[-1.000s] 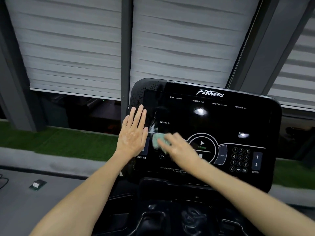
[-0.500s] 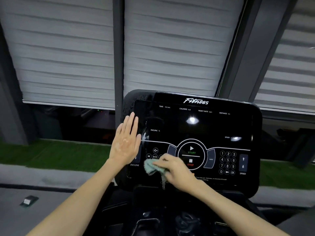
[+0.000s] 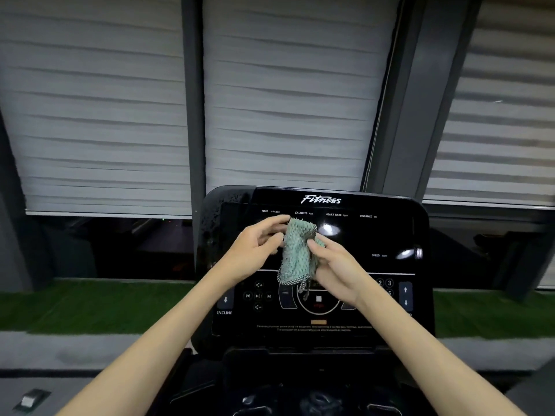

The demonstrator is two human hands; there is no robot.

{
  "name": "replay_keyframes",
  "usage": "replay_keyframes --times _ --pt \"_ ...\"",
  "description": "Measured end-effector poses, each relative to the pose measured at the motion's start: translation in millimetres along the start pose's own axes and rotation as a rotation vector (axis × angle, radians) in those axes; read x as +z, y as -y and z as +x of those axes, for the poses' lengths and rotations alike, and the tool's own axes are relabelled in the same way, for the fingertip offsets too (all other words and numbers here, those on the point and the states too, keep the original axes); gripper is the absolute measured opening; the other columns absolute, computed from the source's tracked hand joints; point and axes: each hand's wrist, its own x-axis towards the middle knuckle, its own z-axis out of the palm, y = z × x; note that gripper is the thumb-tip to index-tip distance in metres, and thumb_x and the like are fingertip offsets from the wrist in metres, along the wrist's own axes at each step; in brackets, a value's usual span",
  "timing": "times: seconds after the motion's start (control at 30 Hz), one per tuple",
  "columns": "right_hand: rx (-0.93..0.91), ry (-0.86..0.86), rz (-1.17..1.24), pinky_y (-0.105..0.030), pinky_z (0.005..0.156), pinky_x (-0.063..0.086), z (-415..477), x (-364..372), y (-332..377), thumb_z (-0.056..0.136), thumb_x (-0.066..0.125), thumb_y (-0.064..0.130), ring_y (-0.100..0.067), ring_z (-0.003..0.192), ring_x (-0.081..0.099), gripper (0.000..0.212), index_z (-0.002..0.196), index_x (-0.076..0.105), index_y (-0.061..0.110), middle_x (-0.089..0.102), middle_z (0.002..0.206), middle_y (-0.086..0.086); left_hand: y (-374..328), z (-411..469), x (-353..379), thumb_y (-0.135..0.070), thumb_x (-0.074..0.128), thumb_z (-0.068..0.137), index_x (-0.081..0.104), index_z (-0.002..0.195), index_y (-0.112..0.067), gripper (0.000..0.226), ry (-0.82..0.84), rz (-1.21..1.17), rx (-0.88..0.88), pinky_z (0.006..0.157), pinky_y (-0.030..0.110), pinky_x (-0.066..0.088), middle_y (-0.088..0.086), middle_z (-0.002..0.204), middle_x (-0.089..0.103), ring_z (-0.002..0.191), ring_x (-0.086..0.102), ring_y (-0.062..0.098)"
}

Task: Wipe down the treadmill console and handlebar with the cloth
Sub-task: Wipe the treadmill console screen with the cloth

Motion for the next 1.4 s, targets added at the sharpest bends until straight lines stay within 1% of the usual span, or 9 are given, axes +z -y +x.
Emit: replay_keyframes --times 0.13,0.3,0.43,0.57,0.73,0.83,1.07,1.23,1.4 --pt "-0.014 0.004 0.041 -0.04 0.085 0.056 -7 4 0 0.099 0.042 0.006 -0.027 0.1 0.065 0.029 0.126 0.052 0.011 0.067 0.111 -0.014 -2 1 2 -0.013 0.061 0.096 0.061 0.126 -0.027 0.033 0.046 0.127 0.041 0.096 0.03 0.05 0.0 0.116 0.067 0.104 0.064 0.017" --pt "-0.062 -0.047 -0.2 -0.039 0.083 0.052 -12 7 -2 0.099 0.046 0.011 -0.024 0.095 0.065 0.024 0.116 0.062 0.015 0.069 0.105 -0.008 -4 -4 5 -0.019 0.072 0.088 0.071 0.093 -0.019 0.005 -0.002 0.081 0.027 0.095 0.032 0.052 -0.009 0.104 0.073 0.099 0.067 0.008" --pt "-0.117 -0.127 -0.374 -0.038 0.09 0.047 -13 1 1 0.098 0.051 0.015 -0.016 0.094 0.061 0.02 0.099 0.07 0.021 0.069 0.099 -0.001 -9 -11 4 -0.019 0.07 0.09 0.054 0.075 -0.017 0.022 0.071 0.005 -0.007 0.09 0.021 0.047 -0.01 0.108 0.07 0.1 0.065 0.0" --pt "-0.123 -0.141 -0.435 -0.041 0.091 0.049 -15 -7 8 0.101 0.046 0.018 -0.02 0.09 0.058 0.018 0.091 0.061 0.011 0.063 0.094 -0.008 -12 -11 1 -0.03 0.066 0.092 0.041 0.077 -0.019 0.031 0.051 0.103 -0.072 0.062 0.025 0.035 -0.008 0.061 0.052 0.057 0.042 0.011" --pt "-0.151 -0.114 -0.561 -0.023 0.067 0.047 -19 -17 10 0.103 0.041 0.022 -0.008 0.07 0.058 0.022 0.092 0.058 0.014 0.064 0.076 0.005 -15 -7 -4 -0.018 0.084 0.075 0.054 0.113 -0.023 0.049 0.19 0.075 -0.219 0.074 0.029 0.058 0.005 0.095 0.076 0.085 0.074 0.019" --pt "-0.142 -0.095 -0.55 -0.015 0.058 0.044 -19 -24 13 0.104 0.039 0.02 0.001 0.057 0.054 0.023 0.087 0.054 0.014 0.06 0.062 0.014 -11 -8 -5 -0.015 0.088 0.069 0.071 0.099 -0.019 0.035 0.187 0.175 -0.243 0.08 0.025 0.055 0.0 0.093 0.077 0.088 0.072 0.011" --pt "-0.035 -0.011 -0.292 -0.039 0.075 0.056 -13 -44 13 0.104 0.037 0.024 -0.012 0.076 0.063 0.022 0.099 0.053 0.01 0.064 0.089 -0.001 1 -8 21 -0.022 0.064 0.094 0.065 0.11 -0.015 0.018 -0.021 -0.175 -0.405 0.076 0.028 0.057 0.003 0.109 0.073 0.101 0.07 0.018" --pt "0.061 0.203 -0.357 -0.028 0.069 0.054 -11 -57 8 0.09 0.061 0.013 -0.016 0.076 0.068 0.041 0.125 0.039 0.015 0.073 0.091 -0.008 4 -1 30 -0.029 0.056 0.099 0.056 0.1 -0.023 0.007 -0.102 -0.056 -0.334 0.086 0.051 0.053 0.001 0.094 0.067 0.087 0.066 0.02" --pt "0.062 0.249 -0.339 -0.036 0.057 0.054 -1 -72 9 0.094 0.057 0.008 -0.035 0.076 0.062 0.035 0.122 0.037 0.014 0.071 0.096 -0.022 -5 -1 23 -0.027 0.059 0.097 0.052 0.103 -0.019 0.011 -0.02 0.078 -0.284 0.07 0.028 0.051 -0.006 0.089 0.066 0.08 0.065 0.01"
